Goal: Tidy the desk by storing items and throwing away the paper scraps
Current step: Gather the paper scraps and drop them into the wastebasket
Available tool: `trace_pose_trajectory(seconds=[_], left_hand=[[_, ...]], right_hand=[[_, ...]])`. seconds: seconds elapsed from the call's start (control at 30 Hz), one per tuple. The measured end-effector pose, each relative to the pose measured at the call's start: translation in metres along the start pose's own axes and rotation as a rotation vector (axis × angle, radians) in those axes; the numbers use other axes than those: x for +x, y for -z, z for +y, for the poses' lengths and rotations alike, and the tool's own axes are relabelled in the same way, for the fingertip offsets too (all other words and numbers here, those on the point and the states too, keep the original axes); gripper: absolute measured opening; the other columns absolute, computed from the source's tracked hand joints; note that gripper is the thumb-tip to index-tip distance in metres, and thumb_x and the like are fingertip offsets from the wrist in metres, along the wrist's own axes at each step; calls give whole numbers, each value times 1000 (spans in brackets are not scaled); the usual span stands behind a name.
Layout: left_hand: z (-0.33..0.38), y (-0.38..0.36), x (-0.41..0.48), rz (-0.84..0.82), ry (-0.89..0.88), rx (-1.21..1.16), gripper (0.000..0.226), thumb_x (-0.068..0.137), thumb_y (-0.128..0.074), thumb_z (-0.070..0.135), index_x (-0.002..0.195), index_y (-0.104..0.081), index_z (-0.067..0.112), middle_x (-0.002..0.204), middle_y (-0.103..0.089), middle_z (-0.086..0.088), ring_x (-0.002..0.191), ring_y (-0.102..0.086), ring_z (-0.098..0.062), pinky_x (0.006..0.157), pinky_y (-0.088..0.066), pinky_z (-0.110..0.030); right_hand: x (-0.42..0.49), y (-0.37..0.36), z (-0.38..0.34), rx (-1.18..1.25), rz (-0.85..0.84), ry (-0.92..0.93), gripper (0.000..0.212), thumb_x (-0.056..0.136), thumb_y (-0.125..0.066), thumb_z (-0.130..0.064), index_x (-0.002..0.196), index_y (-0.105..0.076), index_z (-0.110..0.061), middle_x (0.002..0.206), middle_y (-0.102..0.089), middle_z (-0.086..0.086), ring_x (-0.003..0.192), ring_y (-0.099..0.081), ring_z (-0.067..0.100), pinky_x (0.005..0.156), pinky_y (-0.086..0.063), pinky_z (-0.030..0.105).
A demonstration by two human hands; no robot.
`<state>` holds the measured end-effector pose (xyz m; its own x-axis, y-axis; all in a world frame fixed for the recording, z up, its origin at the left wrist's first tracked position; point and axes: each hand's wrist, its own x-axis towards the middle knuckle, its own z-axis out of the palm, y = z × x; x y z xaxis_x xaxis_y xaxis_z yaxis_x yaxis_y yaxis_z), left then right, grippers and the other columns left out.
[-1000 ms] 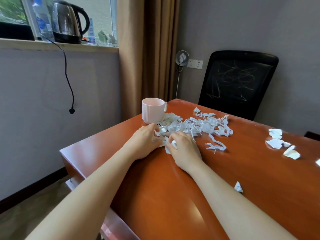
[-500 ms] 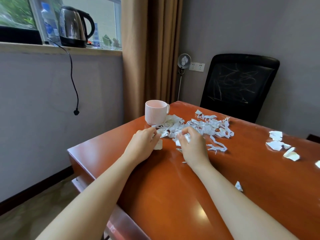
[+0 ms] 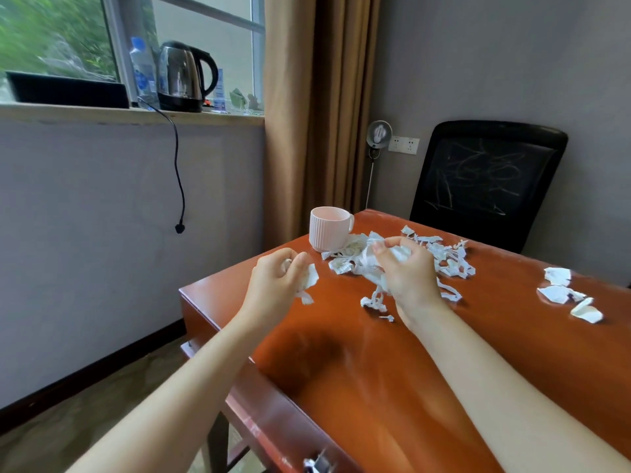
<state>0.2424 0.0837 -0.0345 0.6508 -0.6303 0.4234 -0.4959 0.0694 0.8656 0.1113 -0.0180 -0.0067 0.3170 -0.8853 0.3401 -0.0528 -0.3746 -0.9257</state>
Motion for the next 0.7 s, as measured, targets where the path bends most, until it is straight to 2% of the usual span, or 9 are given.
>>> trace_pose_trajectory(seconds=[0.1, 0.2, 0.23, 0.33, 0.4, 0.47, 0.53, 0.6, 0.7], left_hand=[[5, 25, -5, 27, -13, 19, 34, 95, -50, 21, 61, -51, 19, 54, -46, 7, 51, -48, -10, 47, -34, -20], [10, 53, -8, 49, 9, -14, 35, 96, -49, 21, 61, -51, 14, 55, -48, 2, 50, -63, -20, 48, -33, -23], [12, 61, -10, 56, 18, -32, 35, 96, -48, 20, 62, -50, 12, 55, -48, 0, 47, -63, -18, 49, -32, -24], [13, 83, -14, 95, 31, -30, 36, 96, -49, 19, 61, -50, 12, 50, -43, 5, 35, -45, -4, 50, -34, -24], [11, 97, -17, 114, 34, -26, 36, 96, -49, 20, 60, -50, 14, 56, -42, 0, 36, -40, -3, 49, -34, -24], [10, 113, -21, 146, 38, -22, 36, 95, -49, 22, 60, -50, 14, 61, -43, -4, 40, -39, -3, 48, -35, -23], [7, 131, -26, 176, 23, 17, 36, 95, -50, 23, 61, -51, 14, 62, -45, -3, 45, -39, -4, 49, -36, -24], [2, 152, -31, 194, 6, 67, 35, 95, -50, 24, 62, -52, 11, 60, -45, -2, 49, -38, -7, 53, -35, -26], [-10, 184, -44, 206, 21, 135, 35, 94, -51, 25, 68, -53, 3, 59, -43, -4, 49, -38, -11, 53, -35, -26]], right_hand=[[-5, -7, -18, 132, -21, -59, 8, 92, -57, -24, 84, -56, -24, 82, -54, -13, 80, -58, 9, 65, -52, 20], [-11, -18, -36, 221, -69, -68, 12, 91, -59, -21, 81, -56, -26, 85, -58, -10, 87, -62, 13, 73, -57, 29], [-13, -22, -42, 232, -95, -63, 10, 91, -60, -20, 83, -57, -25, 86, -60, -9, 87, -62, 13, 71, -57, 28], [-21, -37, -58, 259, -158, -66, 6, 91, -60, -20, 85, -61, -20, 86, -63, -1, 82, -63, 12, 58, -50, 21], [-28, -49, -69, 278, -196, -68, 7, 91, -60, -21, 86, -62, -16, 87, -64, 5, 81, -65, 17, 54, -47, 22], [-38, -61, -79, 307, -247, -78, 7, 91, -60, -22, 88, -61, -15, 86, -63, 4, 76, -65, 14, 50, -47, 19], [-51, -75, -87, 340, -324, -102, 6, 92, -59, -19, 89, -59, -14, 80, -59, -2, 63, -63, 10, 44, -45, 14], [-65, -92, -91, 375, -423, -121, 10, 92, -58, -15, 82, -57, -13, 73, -55, -2, 50, -61, 8, 39, -43, 12], [-86, -123, -91, 387, -547, -164, 11, 92, -58, -13, 81, -56, -10, 73, -57, 5, 54, -58, 8, 39, -42, 13]])
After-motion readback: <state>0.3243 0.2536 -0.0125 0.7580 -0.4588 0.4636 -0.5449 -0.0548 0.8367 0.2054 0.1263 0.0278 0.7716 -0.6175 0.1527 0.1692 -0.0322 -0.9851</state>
